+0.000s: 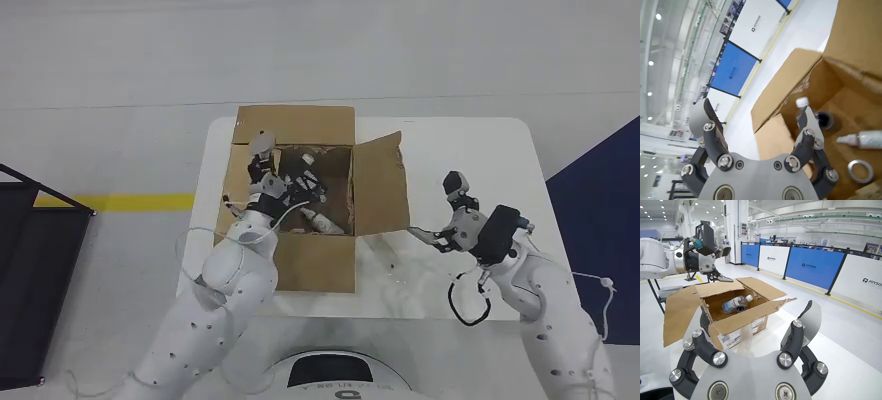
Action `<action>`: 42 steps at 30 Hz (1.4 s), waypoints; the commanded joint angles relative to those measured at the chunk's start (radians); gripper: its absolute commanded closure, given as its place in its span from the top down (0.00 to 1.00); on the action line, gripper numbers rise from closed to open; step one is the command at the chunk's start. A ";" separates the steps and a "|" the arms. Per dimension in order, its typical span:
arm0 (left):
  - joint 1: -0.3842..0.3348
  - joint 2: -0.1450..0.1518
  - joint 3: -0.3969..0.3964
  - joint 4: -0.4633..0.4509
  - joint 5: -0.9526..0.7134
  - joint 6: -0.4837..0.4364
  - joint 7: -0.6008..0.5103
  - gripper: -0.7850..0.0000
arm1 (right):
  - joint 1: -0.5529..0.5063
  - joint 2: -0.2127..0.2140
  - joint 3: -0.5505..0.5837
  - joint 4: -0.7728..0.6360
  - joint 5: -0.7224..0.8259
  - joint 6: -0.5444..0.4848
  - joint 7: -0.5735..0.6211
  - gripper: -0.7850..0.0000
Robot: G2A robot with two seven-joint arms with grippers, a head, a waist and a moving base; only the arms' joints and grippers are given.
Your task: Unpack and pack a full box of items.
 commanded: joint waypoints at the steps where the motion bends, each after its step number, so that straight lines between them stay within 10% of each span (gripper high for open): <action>1: 0.061 0.010 -0.070 -0.050 -0.104 -0.065 -0.003 1.00 | 0.016 -0.001 -0.020 -0.006 -0.003 0.008 0.031 1.00; 10: 0.030 0.005 -0.102 -0.010 -0.320 -0.288 -0.130 1.00 | 0.047 -0.004 -0.085 -0.036 -0.025 0.050 0.106 1.00; 26: 0.061 0.002 -0.059 -0.048 -0.026 -0.176 -0.180 1.00 | 0.065 -0.001 -0.102 -0.030 -0.020 0.063 0.122 1.00; 35: 0.239 0.019 -0.431 -0.271 -0.330 -0.122 -0.071 1.00 | 0.062 0.002 -0.097 -0.029 -0.015 0.068 0.113 1.00; 42: 0.335 0.024 -0.714 -0.155 -0.600 -0.147 0.057 1.00 | 0.072 0.002 -0.120 -0.040 -0.022 0.083 0.138 1.00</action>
